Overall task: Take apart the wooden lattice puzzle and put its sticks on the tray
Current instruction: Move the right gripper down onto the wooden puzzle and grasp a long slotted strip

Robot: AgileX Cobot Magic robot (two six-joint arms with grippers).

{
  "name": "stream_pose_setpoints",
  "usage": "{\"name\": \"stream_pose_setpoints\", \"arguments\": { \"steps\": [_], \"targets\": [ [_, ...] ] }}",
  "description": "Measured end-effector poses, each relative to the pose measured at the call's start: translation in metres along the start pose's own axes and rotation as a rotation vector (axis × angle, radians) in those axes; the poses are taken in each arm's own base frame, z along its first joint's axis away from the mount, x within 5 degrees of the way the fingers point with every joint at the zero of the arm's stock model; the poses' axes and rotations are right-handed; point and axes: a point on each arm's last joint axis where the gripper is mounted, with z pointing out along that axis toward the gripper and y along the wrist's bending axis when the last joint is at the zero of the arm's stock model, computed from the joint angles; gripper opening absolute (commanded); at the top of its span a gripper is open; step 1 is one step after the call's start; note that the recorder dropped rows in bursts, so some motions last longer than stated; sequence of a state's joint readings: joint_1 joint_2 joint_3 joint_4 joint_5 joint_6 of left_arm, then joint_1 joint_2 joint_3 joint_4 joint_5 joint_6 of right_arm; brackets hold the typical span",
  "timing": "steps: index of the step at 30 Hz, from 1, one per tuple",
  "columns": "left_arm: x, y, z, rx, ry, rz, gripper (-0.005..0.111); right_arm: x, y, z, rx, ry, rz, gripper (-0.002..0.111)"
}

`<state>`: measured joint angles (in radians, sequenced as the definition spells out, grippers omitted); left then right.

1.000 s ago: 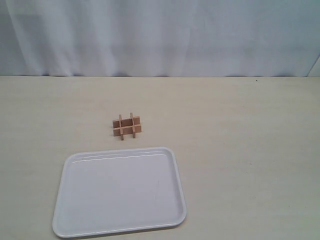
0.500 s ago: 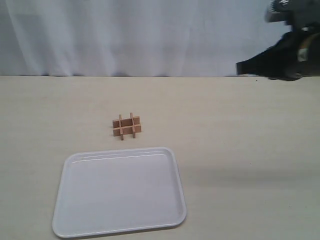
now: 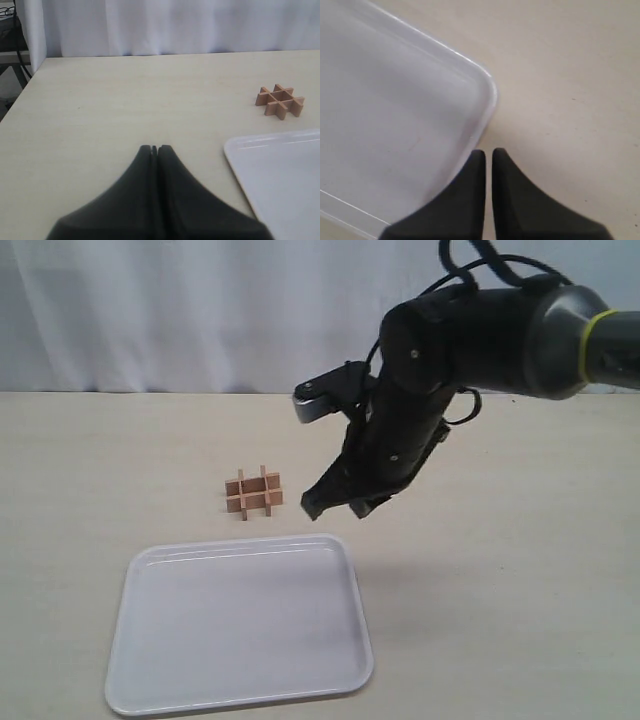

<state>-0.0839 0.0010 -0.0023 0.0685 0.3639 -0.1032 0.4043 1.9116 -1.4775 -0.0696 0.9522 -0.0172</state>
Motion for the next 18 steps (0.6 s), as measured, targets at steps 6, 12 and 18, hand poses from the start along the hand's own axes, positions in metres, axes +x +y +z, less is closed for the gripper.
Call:
{"name": "stream_pose_setpoints", "arguments": {
  "steps": [6, 12, 18],
  "targets": [
    [0.000, 0.000, 0.000, 0.000, 0.000, 0.000, 0.000, -0.008, 0.033, 0.010, -0.027, -0.061, -0.075, 0.005],
    [0.000, 0.000, 0.000, 0.000, 0.000, 0.000, 0.000, -0.036, 0.020, 0.025, 0.009, -0.172, -0.084, 0.005],
    [0.000, 0.000, 0.000, 0.000, 0.000, 0.000, 0.000, -0.063, 0.008, 0.027, 0.035, -0.130, -0.071, 0.005]
  ]
}}
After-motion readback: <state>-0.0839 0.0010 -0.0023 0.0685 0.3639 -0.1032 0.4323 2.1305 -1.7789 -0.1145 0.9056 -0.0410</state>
